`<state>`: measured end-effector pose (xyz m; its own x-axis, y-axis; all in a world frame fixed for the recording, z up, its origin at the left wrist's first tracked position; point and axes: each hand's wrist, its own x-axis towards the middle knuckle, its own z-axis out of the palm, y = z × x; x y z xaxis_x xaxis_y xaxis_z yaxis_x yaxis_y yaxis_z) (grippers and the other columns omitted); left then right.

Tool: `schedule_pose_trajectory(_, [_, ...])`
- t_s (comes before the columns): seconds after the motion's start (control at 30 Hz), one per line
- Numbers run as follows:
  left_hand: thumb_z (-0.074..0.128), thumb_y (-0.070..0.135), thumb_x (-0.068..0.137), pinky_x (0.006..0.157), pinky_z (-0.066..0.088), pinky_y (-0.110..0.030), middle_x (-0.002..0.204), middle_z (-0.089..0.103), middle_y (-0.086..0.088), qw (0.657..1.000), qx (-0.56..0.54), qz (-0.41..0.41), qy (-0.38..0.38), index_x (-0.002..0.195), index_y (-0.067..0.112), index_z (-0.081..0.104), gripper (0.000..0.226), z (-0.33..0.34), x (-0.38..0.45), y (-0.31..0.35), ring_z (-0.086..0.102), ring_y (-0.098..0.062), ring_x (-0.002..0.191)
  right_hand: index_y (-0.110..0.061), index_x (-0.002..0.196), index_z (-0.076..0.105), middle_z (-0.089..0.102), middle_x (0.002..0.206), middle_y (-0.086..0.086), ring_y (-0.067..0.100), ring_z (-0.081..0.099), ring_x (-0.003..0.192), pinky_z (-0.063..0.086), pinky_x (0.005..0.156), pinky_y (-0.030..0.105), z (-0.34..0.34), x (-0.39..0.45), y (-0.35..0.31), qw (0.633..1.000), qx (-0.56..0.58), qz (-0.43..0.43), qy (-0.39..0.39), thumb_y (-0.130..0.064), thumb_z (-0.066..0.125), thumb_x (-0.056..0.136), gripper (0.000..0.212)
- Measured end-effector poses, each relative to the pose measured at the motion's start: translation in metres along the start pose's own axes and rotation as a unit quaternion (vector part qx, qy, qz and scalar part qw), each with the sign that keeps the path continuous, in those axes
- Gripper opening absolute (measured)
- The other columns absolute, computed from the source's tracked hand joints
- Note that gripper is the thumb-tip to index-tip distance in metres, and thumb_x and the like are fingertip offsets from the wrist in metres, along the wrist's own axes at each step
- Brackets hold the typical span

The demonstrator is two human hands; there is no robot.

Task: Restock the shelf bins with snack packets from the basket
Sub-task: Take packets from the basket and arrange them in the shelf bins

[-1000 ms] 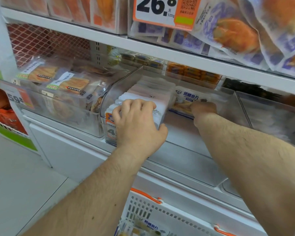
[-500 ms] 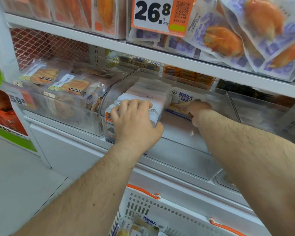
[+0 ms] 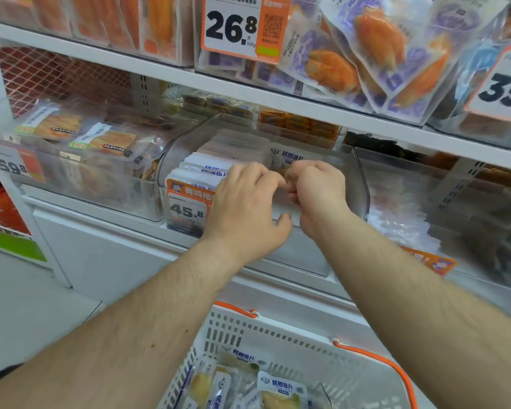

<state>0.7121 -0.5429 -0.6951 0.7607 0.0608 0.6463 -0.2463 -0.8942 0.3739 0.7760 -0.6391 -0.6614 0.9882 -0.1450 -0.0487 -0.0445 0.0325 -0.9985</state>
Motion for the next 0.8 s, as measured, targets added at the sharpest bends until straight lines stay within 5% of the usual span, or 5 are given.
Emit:
schedule_pose_trajectory(0.27, [0.065, 0.029, 0.082, 0.077, 0.048, -0.029, 0.100, 0.062, 0.011, 0.919, -0.049, -0.026, -0.391, 0.115, 0.025, 0.059, 0.033, 0.013, -0.053, 0.011, 0.057, -0.012, 0.085, -0.016, 0.067, 0.061, 0.060, 0.065, -0.002, 0.018, 0.053, 0.060, 0.046, 0.059, 0.030, -0.062, -0.055, 0.072, 0.991, -0.118, -0.053, -0.021, 0.003, 0.060, 0.083, 0.025])
schedule_pose_trajectory(0.37, [0.064, 0.032, 0.085, 0.084, 0.052, -0.033, 0.107, 0.063, 0.011, 0.873, -0.008, -0.033, -0.486, 0.121, 0.025, 0.058, 0.037, 0.023, -0.068, 0.007, 0.061, -0.013, 0.093, -0.016, 0.067, 0.063, 0.063, 0.068, 0.006, 0.020, 0.056, 0.065, 0.051, 0.066, 0.040, -0.077, -0.061, 0.119, 0.981, -0.187, -0.006, -0.046, -0.003, 0.060, 0.086, 0.023])
schedule_pose_trajectory(0.57, [0.065, 0.037, 0.091, 0.091, 0.050, -0.032, 0.119, 0.059, 0.007, 0.797, 0.034, -0.041, -0.602, 0.128, 0.022, 0.055, 0.042, 0.039, -0.086, -0.002, 0.059, -0.013, 0.101, -0.014, 0.074, 0.063, 0.065, 0.073, 0.005, 0.020, 0.058, 0.064, 0.050, 0.058, 0.030, -0.103, -0.075, 0.207, 0.933, -0.338, 0.079, -0.098, -0.011, 0.052, 0.091, 0.021])
schedule_pose_trajectory(0.63, [0.065, 0.037, 0.091, 0.095, 0.049, -0.033, 0.121, 0.060, 0.006, 0.787, 0.039, -0.038, -0.615, 0.129, 0.022, 0.056, 0.041, 0.042, -0.088, -0.003, 0.059, -0.014, 0.104, -0.009, 0.079, 0.067, 0.068, 0.078, 0.009, 0.021, 0.060, 0.067, 0.054, 0.064, 0.033, -0.109, -0.080, 0.238, 0.874, -0.419, 0.140, -0.200, -0.013, 0.054, 0.091, 0.017])
schedule_pose_trajectory(0.8, [0.063, 0.038, 0.092, 0.095, 0.051, -0.036, 0.121, 0.064, 0.003, 0.763, 0.053, -0.032, -0.644, 0.125, 0.020, 0.059, 0.037, 0.050, -0.090, 0.001, 0.062, -0.019, 0.106, 0.002, 0.089, 0.064, 0.063, 0.081, 0.013, 0.025, 0.059, 0.079, 0.053, 0.073, 0.032, -0.121, -0.102, 0.296, 0.627, -0.613, 0.183, -0.444, -0.022, 0.058, 0.092, 0.025])
